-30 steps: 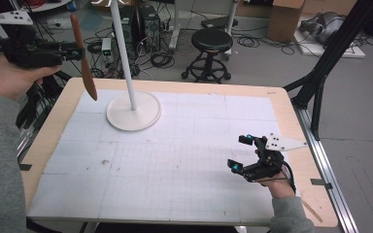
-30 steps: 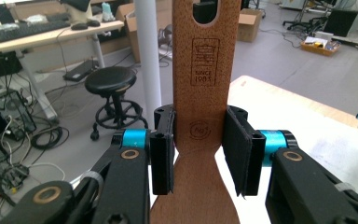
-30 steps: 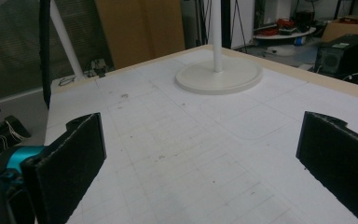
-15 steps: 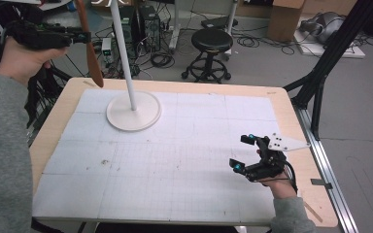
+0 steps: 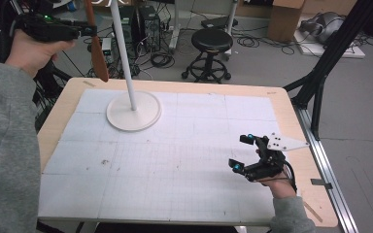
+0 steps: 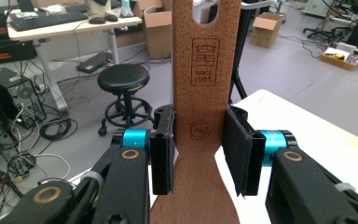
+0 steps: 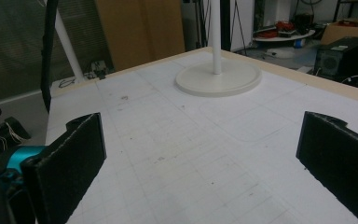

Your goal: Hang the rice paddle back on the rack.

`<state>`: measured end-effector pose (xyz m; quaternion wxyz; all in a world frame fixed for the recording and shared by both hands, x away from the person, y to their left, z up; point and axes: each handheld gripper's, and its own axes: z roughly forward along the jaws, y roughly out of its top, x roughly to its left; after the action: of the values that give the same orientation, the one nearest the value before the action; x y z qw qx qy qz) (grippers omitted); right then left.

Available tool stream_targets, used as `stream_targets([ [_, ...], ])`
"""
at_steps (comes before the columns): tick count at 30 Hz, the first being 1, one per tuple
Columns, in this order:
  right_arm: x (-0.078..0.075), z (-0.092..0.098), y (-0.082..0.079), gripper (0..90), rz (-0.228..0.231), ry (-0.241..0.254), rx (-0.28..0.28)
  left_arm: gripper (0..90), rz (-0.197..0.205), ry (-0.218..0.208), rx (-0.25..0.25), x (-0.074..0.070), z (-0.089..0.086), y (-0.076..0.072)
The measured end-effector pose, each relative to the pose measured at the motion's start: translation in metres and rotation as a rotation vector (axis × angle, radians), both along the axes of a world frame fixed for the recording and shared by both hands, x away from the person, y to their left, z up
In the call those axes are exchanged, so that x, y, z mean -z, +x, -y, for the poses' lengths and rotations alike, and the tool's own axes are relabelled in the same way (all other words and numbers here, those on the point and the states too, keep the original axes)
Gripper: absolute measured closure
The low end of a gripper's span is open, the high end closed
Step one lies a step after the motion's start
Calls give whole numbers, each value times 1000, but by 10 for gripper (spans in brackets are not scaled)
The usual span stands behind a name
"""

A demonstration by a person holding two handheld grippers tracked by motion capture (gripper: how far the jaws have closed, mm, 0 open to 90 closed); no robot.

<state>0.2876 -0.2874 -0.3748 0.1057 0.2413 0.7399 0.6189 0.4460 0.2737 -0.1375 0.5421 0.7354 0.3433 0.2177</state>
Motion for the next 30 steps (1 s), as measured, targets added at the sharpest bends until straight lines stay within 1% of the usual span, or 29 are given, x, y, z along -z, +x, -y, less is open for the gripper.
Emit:
stream_targets([
  [4, 0, 1, 0, 0, -4, 1, -1, 650, 3, 3, 4, 1, 1, 1],
  [6, 0, 1, 0, 0, -8, 2, -2, 650, 1, 7, -4, 1, 1, 3],
  [8, 0, 1, 0, 0, -1, 4, -3, 650, 0, 4, -8, 2, 1, 4],
  [10, 0, 1, 0, 0, -5, 9, 0, 650, -1, 0, -6, 2, 1, 5],
  [12, 0, 2, 0, 0, -3, 8, 0, 650, -1, 5, -10, 3, 2, 6],
  [18, 0, 0, 0, 0, -5, 1, -7, 650, 11, 4, -10, 1, 2, 4],
  [23, 0, 0, 0, 0, -4, 1, -6, 650, 8, 4, -17, 0, -1, 2],
  [25, 1, 0, 0, 0, -7, -1, -6, 650, 6, 2, -15, 0, 0, 2],
  [26, 1, 0, 0, 0, -6, -2, -8, 650, 11, 9, -11, 0, 1, 2],
  [28, 1, 0, 1, 0, -10, -6, -4, 650, 10, 3, -11, 0, 2, 2],
  [30, 1, 0, 1, 0, -10, -3, -6, 650, 9, 10, -14, 0, 3, 3],
])
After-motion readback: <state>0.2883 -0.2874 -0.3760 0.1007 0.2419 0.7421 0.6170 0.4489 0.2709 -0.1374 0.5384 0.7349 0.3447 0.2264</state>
